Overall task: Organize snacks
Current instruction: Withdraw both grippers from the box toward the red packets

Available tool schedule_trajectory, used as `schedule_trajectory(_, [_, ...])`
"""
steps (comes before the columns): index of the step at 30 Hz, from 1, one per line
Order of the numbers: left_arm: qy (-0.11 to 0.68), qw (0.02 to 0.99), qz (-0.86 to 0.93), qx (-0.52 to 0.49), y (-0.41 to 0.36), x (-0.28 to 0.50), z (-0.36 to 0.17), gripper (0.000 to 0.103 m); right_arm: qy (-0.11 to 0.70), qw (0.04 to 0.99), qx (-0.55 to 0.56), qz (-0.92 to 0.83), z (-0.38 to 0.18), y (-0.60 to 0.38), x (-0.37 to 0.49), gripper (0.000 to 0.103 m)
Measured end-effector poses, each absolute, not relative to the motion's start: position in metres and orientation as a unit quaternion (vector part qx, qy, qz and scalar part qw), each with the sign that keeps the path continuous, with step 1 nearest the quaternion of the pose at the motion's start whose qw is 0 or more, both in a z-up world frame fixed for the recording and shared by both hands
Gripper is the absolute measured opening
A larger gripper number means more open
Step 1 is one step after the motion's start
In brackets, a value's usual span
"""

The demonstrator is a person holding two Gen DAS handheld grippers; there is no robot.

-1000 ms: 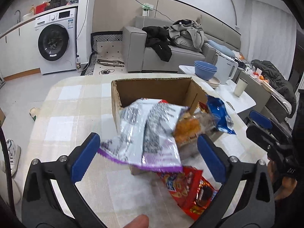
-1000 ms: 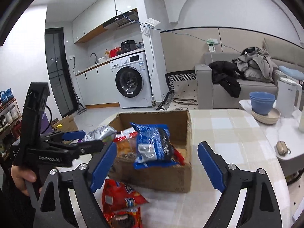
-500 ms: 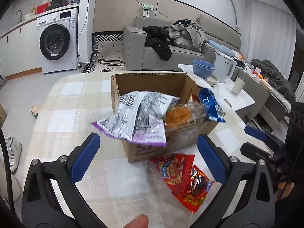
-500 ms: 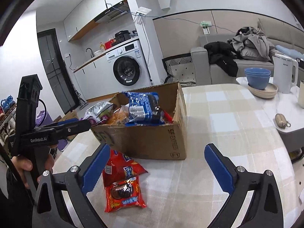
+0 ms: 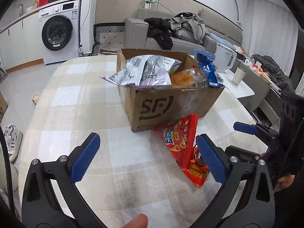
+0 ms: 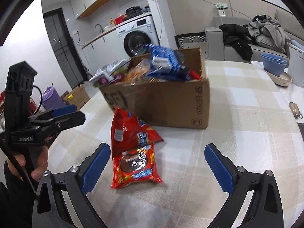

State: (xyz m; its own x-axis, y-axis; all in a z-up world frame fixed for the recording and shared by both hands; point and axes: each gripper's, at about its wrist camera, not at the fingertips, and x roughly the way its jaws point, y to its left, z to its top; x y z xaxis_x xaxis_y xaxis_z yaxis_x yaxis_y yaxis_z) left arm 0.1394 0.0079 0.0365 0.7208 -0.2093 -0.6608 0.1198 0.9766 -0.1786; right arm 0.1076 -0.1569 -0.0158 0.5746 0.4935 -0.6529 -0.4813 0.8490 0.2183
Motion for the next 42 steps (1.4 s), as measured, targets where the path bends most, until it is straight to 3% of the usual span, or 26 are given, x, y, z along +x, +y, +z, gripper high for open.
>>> schedule_trajectory(7, [0.36,0.928,-0.086,-0.053,0.008,0.138,0.044,0.102,0.36,0.89,0.029,0.278,0.0,-0.173,0.102,0.101])
schedule_trajectory(21, [0.349,0.932,-0.085,-0.043,0.005,0.139,0.067,0.102,0.243,0.937,0.117,0.223,0.083,-0.301,0.1,0.101])
schedule_trajectory(31, [0.348,0.932,-0.091,-0.036,0.001,0.141,0.077,0.102,0.227,0.955,0.078,0.172,0.125,-0.362,0.12,0.101])
schedule_trajectory(35, [0.351,0.931,-0.093,-0.034,-0.005,0.142,0.071,0.102,0.258,0.947,0.067,0.179,0.113,-0.352,0.122,0.101])
schedule_trajectory(42, [0.373,0.922,-0.1,-0.03,-0.013,0.153,0.044,0.102,0.337,0.909,0.032,0.245,0.041,-0.263,0.12,0.101])
